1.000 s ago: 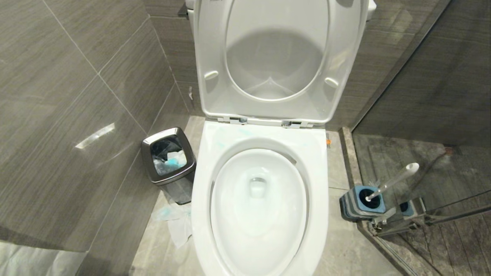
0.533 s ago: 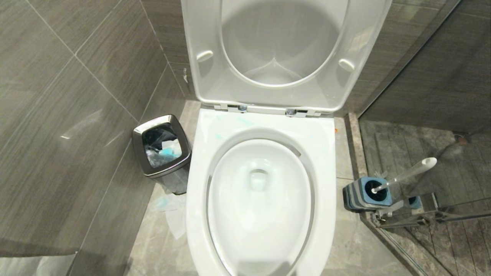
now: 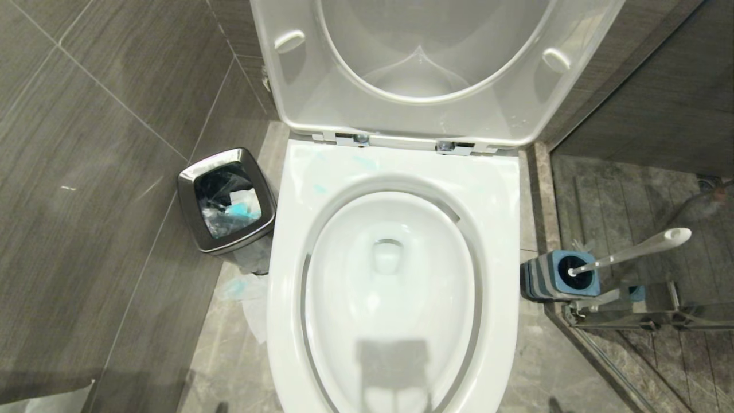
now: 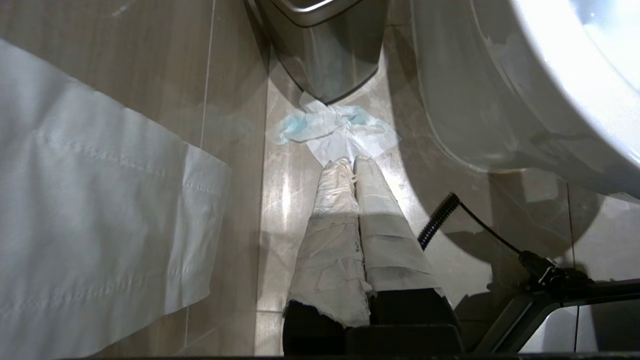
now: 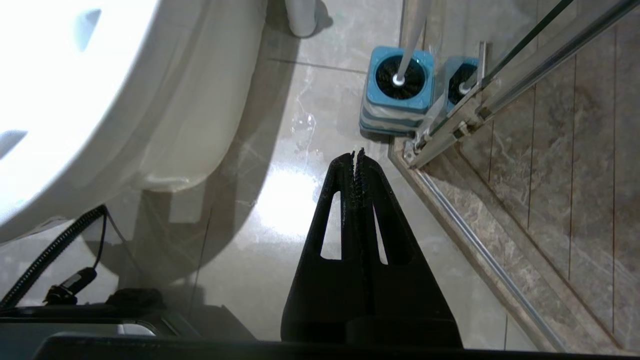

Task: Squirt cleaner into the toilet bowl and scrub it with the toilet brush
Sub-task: Pour in the cleaning agent

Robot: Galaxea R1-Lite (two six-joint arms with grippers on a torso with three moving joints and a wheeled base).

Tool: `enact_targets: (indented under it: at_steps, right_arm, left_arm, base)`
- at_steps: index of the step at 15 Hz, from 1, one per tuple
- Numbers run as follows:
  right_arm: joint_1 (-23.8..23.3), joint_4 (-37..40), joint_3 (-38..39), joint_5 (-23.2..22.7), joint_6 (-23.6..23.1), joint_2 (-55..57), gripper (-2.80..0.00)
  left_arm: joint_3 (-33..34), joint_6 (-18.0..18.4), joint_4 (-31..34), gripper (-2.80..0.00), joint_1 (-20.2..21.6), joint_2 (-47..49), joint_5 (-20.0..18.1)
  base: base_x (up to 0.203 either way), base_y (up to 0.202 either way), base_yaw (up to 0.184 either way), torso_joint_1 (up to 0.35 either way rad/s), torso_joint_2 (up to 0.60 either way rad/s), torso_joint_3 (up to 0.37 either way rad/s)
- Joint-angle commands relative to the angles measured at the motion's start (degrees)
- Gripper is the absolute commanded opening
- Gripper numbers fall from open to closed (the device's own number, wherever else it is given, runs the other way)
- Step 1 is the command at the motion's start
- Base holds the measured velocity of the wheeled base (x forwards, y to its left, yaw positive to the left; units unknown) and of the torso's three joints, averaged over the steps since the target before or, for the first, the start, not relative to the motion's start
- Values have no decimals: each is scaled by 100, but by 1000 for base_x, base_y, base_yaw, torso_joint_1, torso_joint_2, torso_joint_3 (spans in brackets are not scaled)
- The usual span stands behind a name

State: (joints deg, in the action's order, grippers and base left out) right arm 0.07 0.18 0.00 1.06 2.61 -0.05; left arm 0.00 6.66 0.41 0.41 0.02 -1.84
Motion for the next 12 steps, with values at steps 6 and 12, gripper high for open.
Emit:
enact_targets:
  at_steps: [6, 12]
  right_arm:
    - [1, -1, 9, -1, 3, 5, -280]
    - [1, -1, 9, -1, -6, 5, -280]
  left_arm:
    - [0, -34, 4, -280, 2, -2, 8]
    - [9, -42, 3, -280, 2, -2, 17]
  base:
    - [0, 0, 0, 4, 5, -195]
    - [0, 0, 0, 1, 5, -198]
